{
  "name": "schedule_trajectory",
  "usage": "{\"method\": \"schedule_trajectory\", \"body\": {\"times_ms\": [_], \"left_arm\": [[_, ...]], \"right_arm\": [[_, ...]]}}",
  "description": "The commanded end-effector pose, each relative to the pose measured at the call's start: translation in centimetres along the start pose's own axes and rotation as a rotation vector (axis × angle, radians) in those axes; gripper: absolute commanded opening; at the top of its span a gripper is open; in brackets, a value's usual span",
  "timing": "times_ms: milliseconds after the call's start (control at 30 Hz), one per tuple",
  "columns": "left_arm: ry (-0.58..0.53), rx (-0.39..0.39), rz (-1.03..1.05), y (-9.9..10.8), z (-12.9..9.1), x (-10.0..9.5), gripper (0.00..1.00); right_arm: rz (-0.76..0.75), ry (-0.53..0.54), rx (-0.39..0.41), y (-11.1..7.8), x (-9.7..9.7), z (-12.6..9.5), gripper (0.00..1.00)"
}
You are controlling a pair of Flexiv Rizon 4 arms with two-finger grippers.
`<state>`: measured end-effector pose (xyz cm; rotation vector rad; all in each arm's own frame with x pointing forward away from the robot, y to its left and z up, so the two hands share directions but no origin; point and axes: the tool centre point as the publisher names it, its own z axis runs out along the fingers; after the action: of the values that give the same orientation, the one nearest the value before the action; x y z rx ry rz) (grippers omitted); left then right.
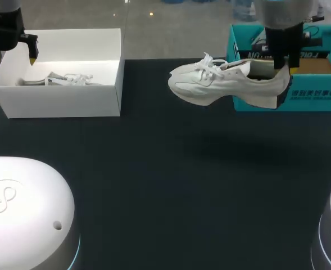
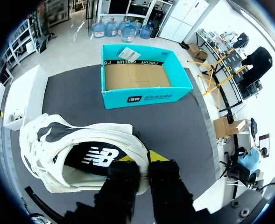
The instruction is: Take the shoe out of the shoebox, open the shoe tongue, remove and reinsert the insole, then place the shoe into the shoebox
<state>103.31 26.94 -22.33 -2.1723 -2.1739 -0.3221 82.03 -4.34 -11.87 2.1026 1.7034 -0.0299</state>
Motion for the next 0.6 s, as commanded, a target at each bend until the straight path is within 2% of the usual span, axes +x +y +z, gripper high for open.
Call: {"method": "schedule_trajectory", "body": {"times_ms": [33, 400, 600], "left_arm": [[0.000, 0.001, 0.001, 0.0, 0.0, 0.1, 1.00], [0.000, 0.001, 0.001, 0.0, 0.0, 0.1, 1.00], [0.000, 0.001, 0.001, 0.0, 0.0, 0.1, 1.00]], "right_arm": [[0.001, 0.008, -0.012, -0.1, -0.3, 0.1, 0.00], [0.001, 0.008, -0.012, -0.1, -0.3, 0.1, 0.00], [-0.028, 0.000, -0.029, -2.4, 1.1, -0.7, 0.00]]}}
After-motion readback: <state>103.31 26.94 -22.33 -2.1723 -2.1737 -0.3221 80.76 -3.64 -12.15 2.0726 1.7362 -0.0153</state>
